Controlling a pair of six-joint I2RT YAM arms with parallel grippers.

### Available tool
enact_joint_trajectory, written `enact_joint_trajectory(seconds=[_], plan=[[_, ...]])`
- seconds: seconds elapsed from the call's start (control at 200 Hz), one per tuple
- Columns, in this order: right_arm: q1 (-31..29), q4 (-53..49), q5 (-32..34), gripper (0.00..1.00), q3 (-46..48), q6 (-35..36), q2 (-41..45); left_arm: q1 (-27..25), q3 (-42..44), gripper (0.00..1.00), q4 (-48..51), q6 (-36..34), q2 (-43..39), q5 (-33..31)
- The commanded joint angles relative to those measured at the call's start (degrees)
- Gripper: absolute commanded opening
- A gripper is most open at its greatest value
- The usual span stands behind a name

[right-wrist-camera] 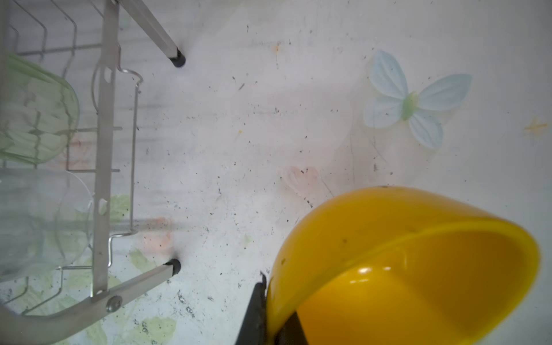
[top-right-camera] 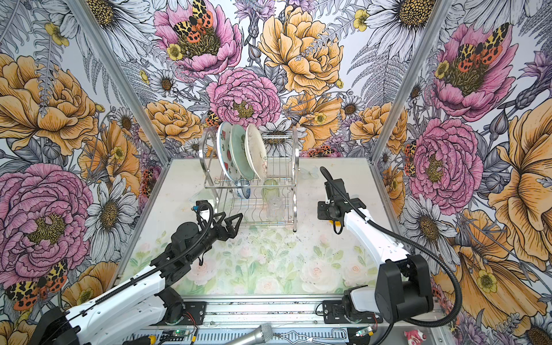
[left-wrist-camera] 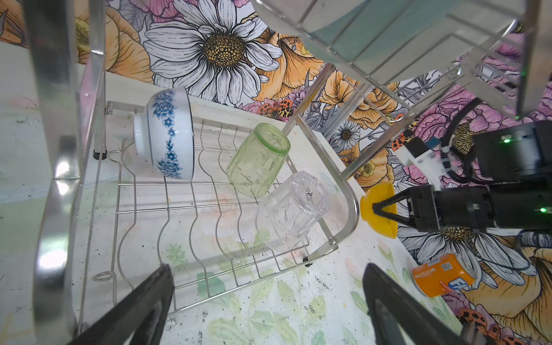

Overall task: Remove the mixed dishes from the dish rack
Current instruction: 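Set the yellow bowl on the table beside the rack with the right gripper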

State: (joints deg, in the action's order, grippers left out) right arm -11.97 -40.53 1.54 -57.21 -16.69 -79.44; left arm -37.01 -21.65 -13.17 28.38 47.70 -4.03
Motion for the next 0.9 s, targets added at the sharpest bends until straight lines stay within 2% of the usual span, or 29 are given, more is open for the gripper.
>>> enact_joint_trajectory(seconds=[0.0, 0.165, 0.701, 0.836, 0.891], plan=[[-0.06, -4.93, 1.62, 0.00, -2.98, 2.17, -2.55, -0.48, -0.02, 0.99, -1.66, -0.30, -1.51, -1.45], [-0.16, -5.83, 3.89, 0.00, -4.07, 2.64, -6.24, -0.51, -0.07, 0.99, -1.55, 0.01, -1.99, -1.73], [-0.13, -5.50, 3.08, 0.00, -6.24, 4.21, -13.80, -0.69, -1.33, 0.99, -0.75, 0.16, -1.30, -0.98], [-0.14, -5.38, 2.68, 0.13, -6.51, 4.21, -14.15, -0.70, -1.55, 0.99, -0.80, 0.18, -1.03, -0.81], [-0.13, -5.11, 2.58, 0.25, -6.35, 4.12, -13.72, -0.69, -1.56, 0.99, -0.76, 0.14, -0.97, -0.80]])
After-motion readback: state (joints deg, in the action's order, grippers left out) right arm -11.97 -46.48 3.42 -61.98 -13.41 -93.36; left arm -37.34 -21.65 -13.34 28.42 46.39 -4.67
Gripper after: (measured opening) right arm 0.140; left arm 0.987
